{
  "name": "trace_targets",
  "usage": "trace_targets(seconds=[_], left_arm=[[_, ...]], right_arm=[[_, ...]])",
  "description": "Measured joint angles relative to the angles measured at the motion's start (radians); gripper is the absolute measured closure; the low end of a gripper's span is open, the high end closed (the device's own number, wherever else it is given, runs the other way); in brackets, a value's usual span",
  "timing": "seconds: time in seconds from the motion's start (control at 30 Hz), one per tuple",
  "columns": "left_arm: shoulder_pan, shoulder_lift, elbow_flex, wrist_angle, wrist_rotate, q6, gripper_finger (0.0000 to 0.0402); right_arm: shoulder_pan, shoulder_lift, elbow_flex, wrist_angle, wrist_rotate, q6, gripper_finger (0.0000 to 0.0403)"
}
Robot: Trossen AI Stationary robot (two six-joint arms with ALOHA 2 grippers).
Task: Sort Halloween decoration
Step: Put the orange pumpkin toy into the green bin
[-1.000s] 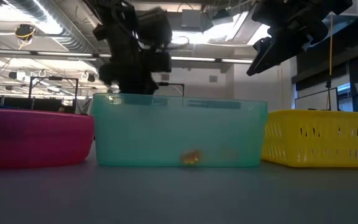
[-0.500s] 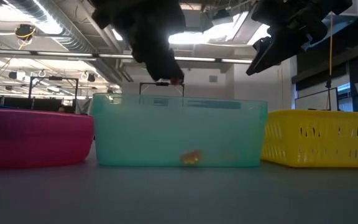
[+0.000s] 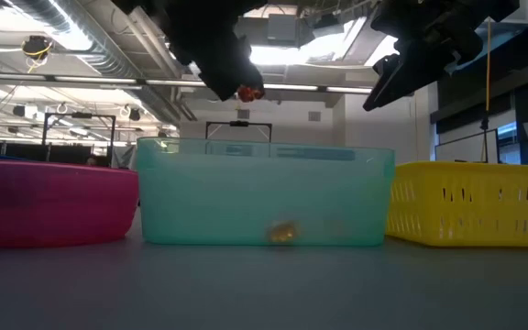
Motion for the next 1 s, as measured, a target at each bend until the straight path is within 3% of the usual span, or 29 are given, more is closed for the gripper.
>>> trace_targets(seconds=[0.37,0.73,1.0], left_arm=[[-0.050,0.000,0.000,-0.001,-0.231,-0.268,0.0272],[-0.043,0.000,0.000,-0.001,-0.272,-0.286,0.0270],[0.004,0.000,0.000,0.010,-0.428,-0.293,0.0270]], right_arm=[[0.000,0.000,0.000,0.014,0.000,0.000,0.0214],[0.000,0.000,0.000,0.035,0.000,0.000,0.0214],[0.000,0.000,0.000,0.052,0.000,0.000,0.0214]])
